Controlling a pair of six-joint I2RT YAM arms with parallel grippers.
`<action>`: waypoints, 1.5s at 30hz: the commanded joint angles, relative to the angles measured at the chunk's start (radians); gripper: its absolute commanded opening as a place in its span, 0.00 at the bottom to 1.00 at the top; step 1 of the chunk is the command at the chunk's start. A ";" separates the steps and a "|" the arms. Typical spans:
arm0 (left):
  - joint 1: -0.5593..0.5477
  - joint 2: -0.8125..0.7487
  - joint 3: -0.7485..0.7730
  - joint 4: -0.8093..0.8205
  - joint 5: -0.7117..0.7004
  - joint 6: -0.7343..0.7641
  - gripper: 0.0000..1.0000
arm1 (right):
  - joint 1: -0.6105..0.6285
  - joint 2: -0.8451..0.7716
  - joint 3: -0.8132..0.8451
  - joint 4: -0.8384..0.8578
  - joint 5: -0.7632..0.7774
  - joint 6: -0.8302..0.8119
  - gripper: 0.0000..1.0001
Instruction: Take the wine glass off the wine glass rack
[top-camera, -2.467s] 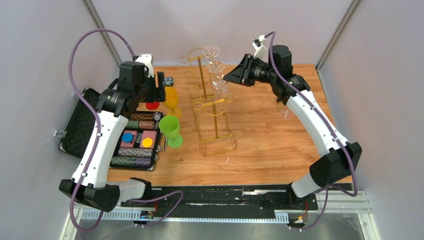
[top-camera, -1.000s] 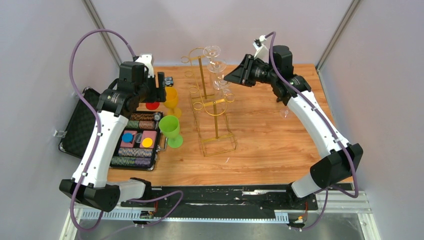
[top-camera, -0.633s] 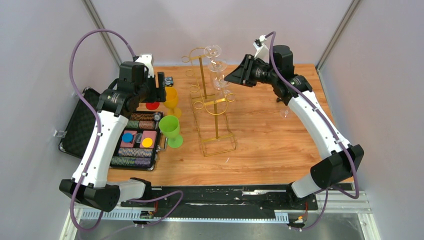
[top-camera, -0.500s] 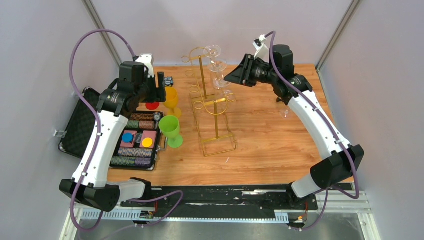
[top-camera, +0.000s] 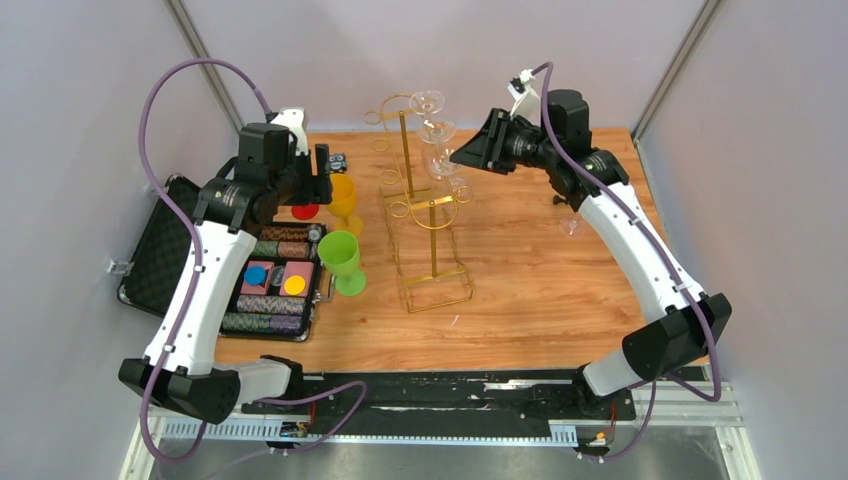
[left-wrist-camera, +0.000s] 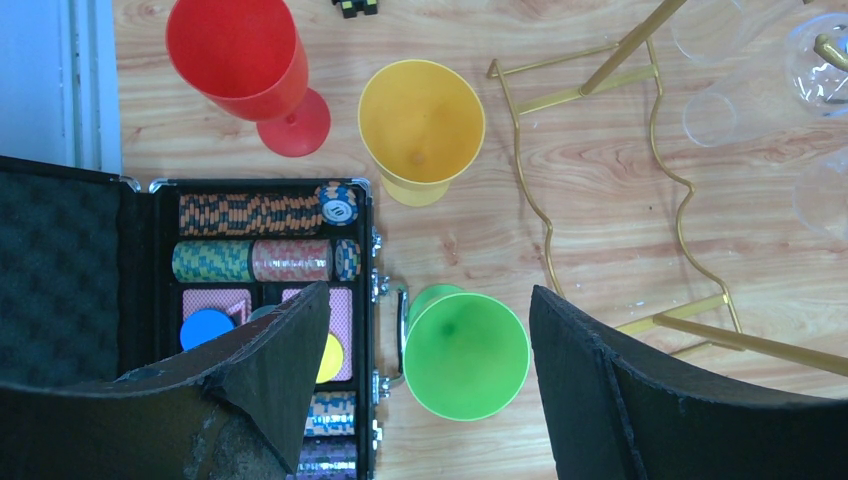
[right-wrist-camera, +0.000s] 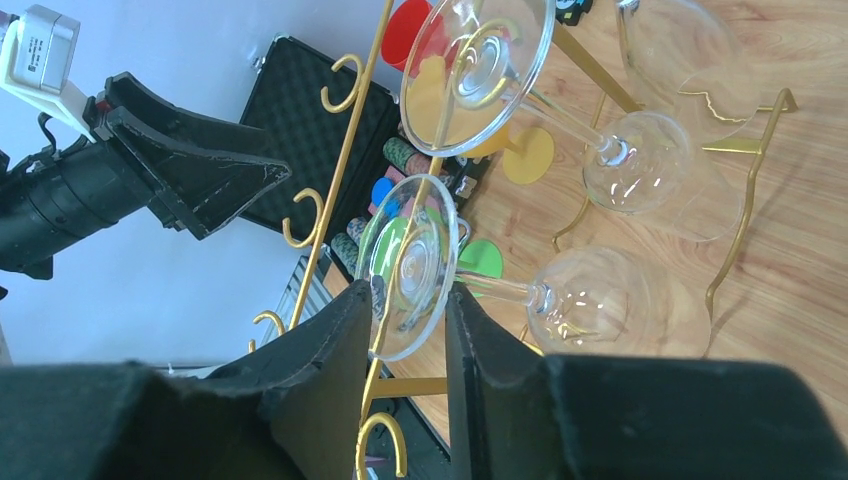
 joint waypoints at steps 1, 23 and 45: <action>0.005 -0.006 0.017 0.020 0.005 0.007 0.81 | 0.007 -0.053 0.063 0.023 0.003 -0.020 0.32; 0.005 -0.020 0.001 0.022 0.000 0.008 0.82 | 0.022 -0.006 0.093 0.022 -0.026 0.028 0.32; 0.005 -0.017 0.003 0.023 0.024 0.010 0.82 | 0.043 0.020 0.100 0.035 -0.033 0.069 0.31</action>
